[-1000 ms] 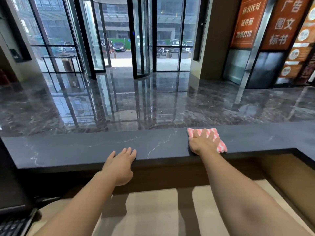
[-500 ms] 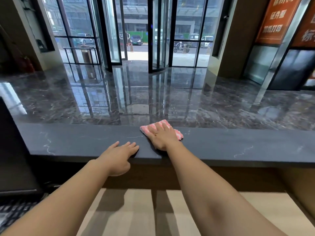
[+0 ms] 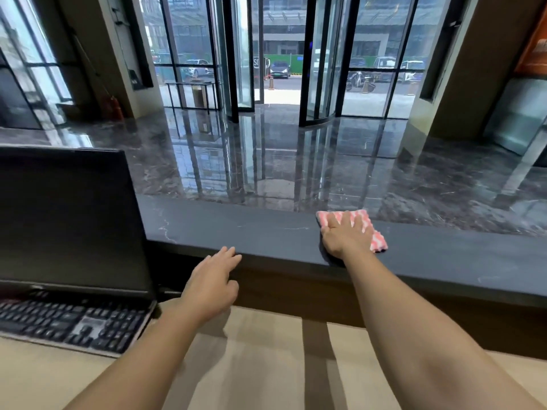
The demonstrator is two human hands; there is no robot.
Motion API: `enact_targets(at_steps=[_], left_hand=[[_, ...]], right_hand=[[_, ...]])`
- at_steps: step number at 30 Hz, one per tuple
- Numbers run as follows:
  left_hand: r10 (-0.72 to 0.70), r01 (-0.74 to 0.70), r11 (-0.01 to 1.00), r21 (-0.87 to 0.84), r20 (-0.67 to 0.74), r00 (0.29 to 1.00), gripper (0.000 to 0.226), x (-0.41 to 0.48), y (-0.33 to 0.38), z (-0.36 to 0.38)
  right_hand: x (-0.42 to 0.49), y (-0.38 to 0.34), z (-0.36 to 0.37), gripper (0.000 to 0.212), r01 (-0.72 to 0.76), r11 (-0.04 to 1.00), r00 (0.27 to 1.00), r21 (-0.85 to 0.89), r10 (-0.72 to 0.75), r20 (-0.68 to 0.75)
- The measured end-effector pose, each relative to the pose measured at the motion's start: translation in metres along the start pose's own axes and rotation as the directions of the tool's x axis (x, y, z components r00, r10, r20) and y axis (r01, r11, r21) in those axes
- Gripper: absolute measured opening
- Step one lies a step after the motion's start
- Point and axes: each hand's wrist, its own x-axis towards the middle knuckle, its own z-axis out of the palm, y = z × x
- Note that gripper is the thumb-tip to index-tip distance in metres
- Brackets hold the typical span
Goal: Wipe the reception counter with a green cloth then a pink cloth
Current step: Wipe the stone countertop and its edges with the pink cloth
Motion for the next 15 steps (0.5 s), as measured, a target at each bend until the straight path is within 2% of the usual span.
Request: enact_targets(at_steps=[2, 5, 9, 12, 15], left_hand=[[-0.063, 0.064, 0.996, -0.067, 0.008, 0.998, 0.061, -0.011, -0.015, -0.004], [-0.179, 0.178, 0.943, -0.280, 0.022, 0.984, 0.061, -0.019, -0.032, -0.008], [-0.390, 0.336, 0.767, -0.546, 0.018, 0.921, 0.066, -0.015, -0.052, -0.012], [-0.441, 0.343, 0.654, -0.674, 0.028, 0.897, 0.070, -0.013, -0.058, -0.015], [-0.430, 0.338, 0.601, -0.725, 0.064, 0.901, 0.070, -0.010, -0.059, -0.011]], right_hand=[[-0.010, -0.048, 0.010, 0.053, 0.108, 0.994, 0.994, -0.018, -0.107, 0.007], [-0.027, -0.115, 0.026, 0.054, 0.271, 0.961, 0.963, -0.057, -0.270, 0.019], [-0.059, -0.187, 0.033, 0.052, 0.540, 0.834, 0.842, -0.112, -0.538, 0.049], [-0.078, -0.212, 0.049, 0.046, 0.629, 0.777, 0.775, -0.020, -0.629, -0.063], [-0.082, -0.195, 0.060, 0.073, 0.709, 0.687, 0.680, -0.158, -0.726, -0.104]])
